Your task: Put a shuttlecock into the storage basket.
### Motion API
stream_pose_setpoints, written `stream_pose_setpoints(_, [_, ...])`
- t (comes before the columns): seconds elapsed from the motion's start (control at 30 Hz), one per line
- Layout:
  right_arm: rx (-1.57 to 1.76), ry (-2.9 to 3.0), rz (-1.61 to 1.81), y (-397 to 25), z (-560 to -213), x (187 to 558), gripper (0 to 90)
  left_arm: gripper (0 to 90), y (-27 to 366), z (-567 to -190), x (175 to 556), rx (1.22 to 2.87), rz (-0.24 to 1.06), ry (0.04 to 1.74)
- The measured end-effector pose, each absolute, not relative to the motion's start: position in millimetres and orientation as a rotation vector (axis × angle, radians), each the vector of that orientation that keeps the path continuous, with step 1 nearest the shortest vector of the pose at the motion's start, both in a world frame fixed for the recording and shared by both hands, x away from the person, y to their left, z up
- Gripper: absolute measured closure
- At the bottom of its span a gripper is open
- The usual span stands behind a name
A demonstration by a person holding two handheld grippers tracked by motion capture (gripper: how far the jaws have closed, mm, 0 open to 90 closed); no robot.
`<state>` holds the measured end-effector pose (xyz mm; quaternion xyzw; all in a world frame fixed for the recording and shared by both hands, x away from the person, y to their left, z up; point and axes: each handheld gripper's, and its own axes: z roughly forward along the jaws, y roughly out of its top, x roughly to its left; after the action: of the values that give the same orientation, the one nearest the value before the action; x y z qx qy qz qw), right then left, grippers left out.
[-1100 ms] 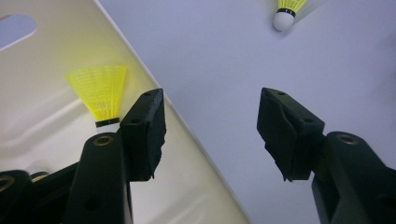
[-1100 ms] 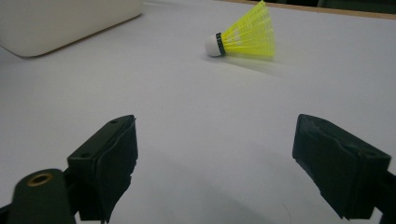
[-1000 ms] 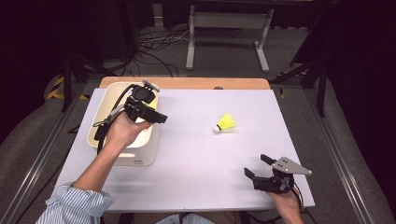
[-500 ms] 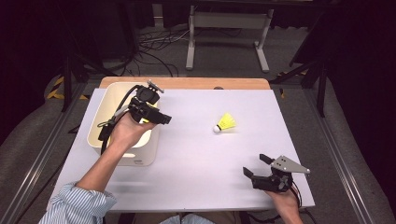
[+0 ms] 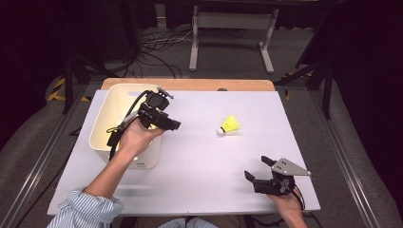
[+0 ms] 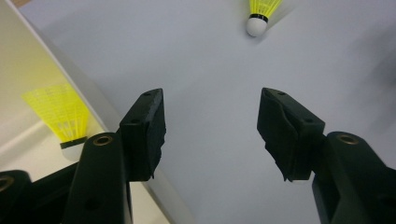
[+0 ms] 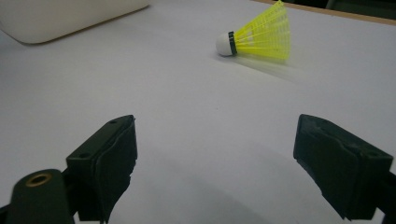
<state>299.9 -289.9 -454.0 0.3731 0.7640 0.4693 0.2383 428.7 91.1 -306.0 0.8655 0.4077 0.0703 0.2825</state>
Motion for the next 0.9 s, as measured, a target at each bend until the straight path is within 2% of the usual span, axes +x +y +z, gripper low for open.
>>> stream_pose_setpoints(0.63, [1.074, 2.051, 1.304, -288.8, -442.3, 318.1, 14.0, 41.5, 63.1, -322.1, 420.5, 2.341, 0.190, 1.068])
stream_pose_setpoints(0.9, [1.119, 2.051, 1.296, -288.1, -437.2, 332.5, 17.4, 41.4, 57.1, -327.5, 419.8, 2.348, 0.178, 1.061])
